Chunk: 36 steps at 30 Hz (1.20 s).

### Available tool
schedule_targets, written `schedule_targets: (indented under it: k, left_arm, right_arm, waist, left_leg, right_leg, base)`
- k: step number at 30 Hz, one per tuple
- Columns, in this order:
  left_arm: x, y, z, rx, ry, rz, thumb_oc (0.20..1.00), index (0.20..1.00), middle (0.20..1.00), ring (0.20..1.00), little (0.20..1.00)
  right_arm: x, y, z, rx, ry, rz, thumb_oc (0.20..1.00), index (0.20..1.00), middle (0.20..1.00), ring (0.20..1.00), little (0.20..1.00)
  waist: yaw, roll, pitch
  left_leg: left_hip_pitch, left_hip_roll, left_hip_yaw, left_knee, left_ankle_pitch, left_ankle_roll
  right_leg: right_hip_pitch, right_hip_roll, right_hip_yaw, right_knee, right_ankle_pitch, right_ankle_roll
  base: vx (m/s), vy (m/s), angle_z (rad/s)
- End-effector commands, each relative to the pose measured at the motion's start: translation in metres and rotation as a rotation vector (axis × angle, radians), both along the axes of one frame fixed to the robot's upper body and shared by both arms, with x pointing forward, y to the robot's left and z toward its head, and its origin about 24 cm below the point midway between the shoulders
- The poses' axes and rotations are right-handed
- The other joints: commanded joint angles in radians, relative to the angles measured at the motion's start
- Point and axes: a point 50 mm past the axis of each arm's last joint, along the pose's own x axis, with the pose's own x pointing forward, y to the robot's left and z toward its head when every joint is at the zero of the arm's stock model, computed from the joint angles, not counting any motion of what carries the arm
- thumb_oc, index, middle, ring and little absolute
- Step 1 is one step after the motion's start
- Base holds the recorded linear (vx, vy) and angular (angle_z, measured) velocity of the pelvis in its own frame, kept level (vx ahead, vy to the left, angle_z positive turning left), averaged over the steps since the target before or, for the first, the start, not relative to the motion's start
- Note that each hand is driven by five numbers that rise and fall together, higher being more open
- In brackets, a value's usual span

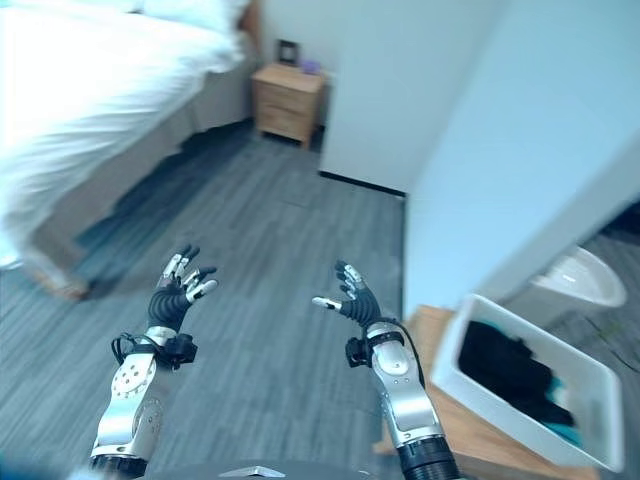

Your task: Pick up bed clothes into laundry basket.

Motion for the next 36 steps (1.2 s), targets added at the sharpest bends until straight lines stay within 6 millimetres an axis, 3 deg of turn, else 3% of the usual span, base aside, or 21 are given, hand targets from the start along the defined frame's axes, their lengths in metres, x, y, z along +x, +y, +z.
schedule_targets:
  k: [1, 3, 4, 6, 7, 9, 12, 15, 16, 17, 18, 21, 23, 24, 25, 30, 31, 32, 34, 35, 36]
  left_arm:
    - [0.01, 0.003, 0.039, 0.133, -0.144, -0.044, 1.0, 1.0, 1.0, 1.0, 1.0]
    - [0.008, 0.006, 0.039, 0.153, -0.139, -0.034, 1.0, 1.0, 1.0, 1.0, 1.0]
    - [0.007, 0.006, 0.034, 0.148, -0.113, -0.032, 1.0, 1.0, 1.0, 1.0, 1.0]
    - [0.005, 0.005, 0.031, 0.131, -0.093, -0.031, 1.0, 1.0, 1.0, 1.0, 1.0]
    - [0.005, 0.005, 0.031, 0.131, -0.094, -0.031, 1.0, 1.0, 1.0, 1.0, 1.0]
    - [0.005, 0.002, 0.028, 0.105, -0.085, -0.035, 1.0, 1.0, 1.0, 1.0, 1.0]
    - [-0.005, 0.004, 0.018, 0.052, -0.048, 0.044, 1.0, 1.0, 1.0, 1.0, 1.0]
    - [-0.007, 0.002, 0.018, 0.052, -0.048, 0.041, 1.0, 1.0, 1.0, 1.0, 1.0]
    - [-0.001, -0.002, 0.024, 0.057, -0.075, 0.028, 1.0, 1.0, 1.0, 1.0, 1.0]
    - [0.0, -0.002, 0.024, 0.056, -0.078, 0.028, 1.0, 1.0, 1.0, 1.0, 1.0]
    - [0.004, 0.0, 0.024, 0.051, -0.078, 0.042, 1.0, 1.0, 1.0, 1.0, 1.0]
    - [0.002, 0.003, 0.021, 0.033, -0.064, 0.069, 1.0, 1.0, 1.0, 1.0, 1.0]
    - [0.0, 0.007, 0.016, 0.021, -0.052, 0.075, 1.0, 1.0, 1.0, 1.0, 1.0]
    - [0.0, 0.007, 0.016, 0.021, -0.052, 0.075, 1.0, 1.0, 1.0, 1.0, 1.0]
    - [0.0, 0.008, 0.018, 0.031, -0.06, 0.073, 1.0, 1.0, 1.0, 1.0, 1.0]
    - [0.0, 0.011, 0.021, 0.045, -0.073, 0.07, 1.0, 1.0, 1.0, 1.0, 1.0]
    - [0.024, -0.046, 0.036, -0.02, -0.123, 0.089, 1.0, 1.0, 1.0, 1.0, 1.0]
    - [0.019, -0.04, 0.011, 0.136, -0.031, 0.048, 1.0, 1.0, 1.0, 1.0, 1.0]
    - [0.015, -0.033, 0.009, 0.177, -0.021, 0.073, 1.0, 1.0, 1.0, 1.0, 1.0]
    - [0.015, -0.033, 0.01, 0.178, -0.022, 0.073, 1.0, 1.0, 1.0, 1.0, 1.0]
    - [0.012, -0.026, 0.008, 0.175, -0.008, 0.113, 1.0, 1.0, 1.0, 1.0, 1.0]
  right_arm:
    - [0.026, 0.021, 0.059, 0.041, -0.268, 0.088, 1.0, 1.0, 1.0, 1.0, 1.0]
    - [0.025, 0.025, 0.06, 0.056, -0.272, 0.09, 1.0, 1.0, 1.0, 1.0, 1.0]
    - [0.024, 0.027, 0.06, 0.066, -0.27, 0.083, 1.0, 1.0, 1.0, 1.0, 1.0]
    - [0.024, 0.028, 0.061, 0.061, -0.276, 0.074, 1.0, 1.0, 1.0, 1.0, 1.0]
    - [0.024, 0.028, 0.062, 0.061, -0.277, 0.074, 1.0, 1.0, 1.0, 1.0, 1.0]
    - [0.029, 0.035, 0.065, 0.047, -0.285, 0.096, 1.0, 1.0, 1.0, 1.0, 1.0]
    - [0.036, 0.05, 0.073, 0.049, -0.297, 0.169, 1.0, 1.0, 1.0, 1.0, 1.0]
    - [0.037, 0.048, 0.071, 0.03, -0.292, 0.17, 1.0, 1.0, 1.0, 1.0, 1.0]
    - [0.036, 0.04, 0.069, 0.024, -0.288, 0.151, 1.0, 1.0, 1.0, 1.0, 1.0]
    - [0.037, 0.04, 0.07, 0.023, -0.291, 0.151, 1.0, 1.0, 1.0, 1.0, 1.0]
    - [0.038, 0.036, 0.069, -0.008, -0.293, 0.147, 1.0, 1.0, 1.0, 1.0, 1.0]
    - [0.036, 0.039, 0.068, 0.002, -0.281, 0.154, 1.0, 1.0, 1.0, 1.0, 1.0]
    - [0.029, 0.034, 0.055, -0.004, -0.241, 0.148, 1.0, 1.0, 1.0, 1.0, 1.0]
    - [0.029, 0.034, 0.055, -0.004, -0.24, 0.148, 1.0, 1.0, 1.0, 1.0, 1.0]
    - [0.027, 0.03, 0.05, -0.025, -0.227, 0.146, 1.0, 1.0, 1.0, 1.0, 1.0]
    - [0.025, 0.021, 0.046, -0.037, -0.22, 0.121, 1.0, 1.0, 1.0, 1.0, 1.0]
    - [0.019, 0.042, 0.037, 0.007, -0.165, 0.163, 1.0, 1.0, 1.0, 1.0, 1.0]
    - [0.023, -0.041, 0.042, -0.279, -0.338, -0.181, 1.0, 1.0, 1.0, 1.0, 1.0]
    - [0.022, -0.032, 0.035, -0.253, -0.308, -0.182, 1.0, 1.0, 1.0, 1.0, 1.0]
    - [0.022, -0.032, 0.035, -0.252, -0.308, -0.182, 1.0, 1.0, 1.0, 1.0, 1.0]
    - [0.024, -0.023, 0.035, -0.227, -0.307, -0.183, 1.0, 1.0, 1.0, 1.0, 1.0]
  waist:
    - [0.002, 0.026, 0.046]
    - [0.025, 0.037, 0.049]
    - [0.03, 0.042, 0.05]
    - [0.031, 0.051, 0.047]
    - [0.03, 0.052, 0.046]
    - [0.031, 0.047, 0.041]
    - [0.029, 0.075, 0.027]
    - [0.033, 0.099, 0.025]
    - [0.029, 0.124, 0.049]
    - [0.024, 0.125, 0.05]
    - [-0.001, 0.131, 0.08]
    - [0.002, 0.133, 0.087]
    - [-0.004, 0.128, 0.071]
    - [-0.005, 0.129, 0.073]
    - [-0.009, 0.124, 0.06]
    - [-0.021, 0.135, 0.041]
    - [-0.044, 0.118, 0.03]
    - [-0.062, 0.059, 0.13]
    - [-0.027, 0.059, 0.124]
    - [-0.028, 0.057, 0.124]
    - [-0.003, 0.071, 0.102]
  left_leg:
    - [0.083, 0.012, -0.071, -0.205, 0.046, -0.044]
    - [0.042, -0.03, -0.14, -0.205, 0.057, -0.019]
    - [0.008, -0.056, -0.195, -0.205, 0.068, -0.008]
    - [-0.042, -0.105, -0.261, -0.205, 0.082, 0.003]
    - [-0.048, -0.105, -0.263, -0.205, 0.09, 0.003]
    - [-0.062, -0.153, -0.273, -0.205, 0.085, 0.015]
    - [-0.048, -0.181, -0.276, -0.205, 0.076, 0.035]
    - [-0.048, -0.198, -0.26, -0.205, 0.073, 0.057]
    - [-0.066, -0.199, -0.21, -0.203, 0.113, 0.061]
    - [-0.073, -0.201, -0.215, -0.204, 0.123, 0.062]
    - [-0.096, -0.154, -0.069, -0.111, 0.077, 0.046]
    - [-0.098, -0.151, -0.105, -0.037, 0.038, 0.03]
    - [-0.048, -0.13, -0.16, -0.05, 0.01, 0.014]
    - [-0.046, -0.13, -0.161, -0.051, 0.01, 0.014]
    - [-0.006, -0.091, -0.154, -0.068, 0.007, -0.006]
    - [0.077, -0.059, -0.161, -0.205, 0.055, -0.028]
    - [0.089, -0.052, -0.143, -0.205, 0.05, -0.025]
    - [0.247, -0.052, -0.044, -0.205, -0.065, -0.027]
    - [0.193, -0.048, -0.08, -0.205, -0.025, -0.008]
    - [0.191, -0.048, -0.082, -0.205, -0.022, -0.008]
    - [0.156, -0.055, -0.13, -0.205, -0.003, 0.006]
  right_leg:
    - [-0.024, 0.172, 0.148, -0.189, 0.062, 0.061]
    - [0.001, 0.25, 0.211, -0.145, -0.021, 0.019]
    - [-0.004, 0.309, 0.281, -0.125, -0.056, -0.01]
    - [-0.022, 0.388, 0.391, -0.12, -0.078, -0.078]
    - [-0.026, 0.389, 0.391, -0.122, -0.071, -0.08]
    - [0.006, 0.363, 0.371, -0.225, 0.002, -0.13]
    - [-0.027, 0.343, 0.364, -0.257, 0.035, -0.107]
    - [-0.049, 0.342, 0.359, -0.257, 0.038, -0.104]
    - [-0.06, 0.325, 0.316, -0.257, 0.028, -0.096]
    - [-0.066, 0.324, 0.311, -0.257, 0.034, -0.097]
    - [-0.085, 0.249, 0.243, -0.257, 0.054, -0.086]
    - [-0.063, 0.242, 0.241, -0.257, 0.063, -0.084]
    - [-0.015, 0.237, 0.227, -0.257, 0.054, -0.082]
    - [-0.013, 0.237, 0.226, -0.257, 0.054, -0.082]
    - [-0.003, 0.223, 0.205, -0.257, 0.051, -0.074]
    - [0.026, 0.216, 0.161, -0.257, 0.045, -0.044]
    - [0.032, 0.219, 0.171, -0.257, 0.05, -0.044]
    - [-0.147, 0.182, 0.216, -0.205, 0.17, 0.077]
    - [-0.066, 0.259, 0.246, -0.082, 0.04, 0.045]
    - [-0.069, 0.258, 0.246, -0.077, 0.039, 0.043]
    - [-0.024, 0.319, 0.286, 0.031, -0.064, 0.028]
  base:
    - [-0.11, 0.36, 0.88]
    - [-0.12, 0.37, 0.81]
    - [-0.11, 0.266, 1.15]
    - [-0.1, 0.229, 1.35]
    - [-0.09, 0.154, 1.69]
    - [-0.05, 0.089, 0.98]
    - [0.01, 0.061, -0.05]
    - [-0.04, 0.115, -0.16]
    - [-0.12, 0.084, 0.12]
    - [-0.35, 0.209, 0.38]
    - [-0.28, 0.157, 1.03]
    - [-0.08, 0.095, 1.12]
    - [0.07, 0.073, -0.22]
    - [0.03, 0.151, 0.33]
    - [0.0, 0.116, 0.62]
    - [0.03, 0.173, 0.29]
    - [0.1, 0.138, 0.25]
    - [0.0, 0.139, 0.18]
    - [-0.2, 0.194, 0.0]
    - [-0.23, 0.289, 0.05]
    - [-0.16, 0.245, 0.18]
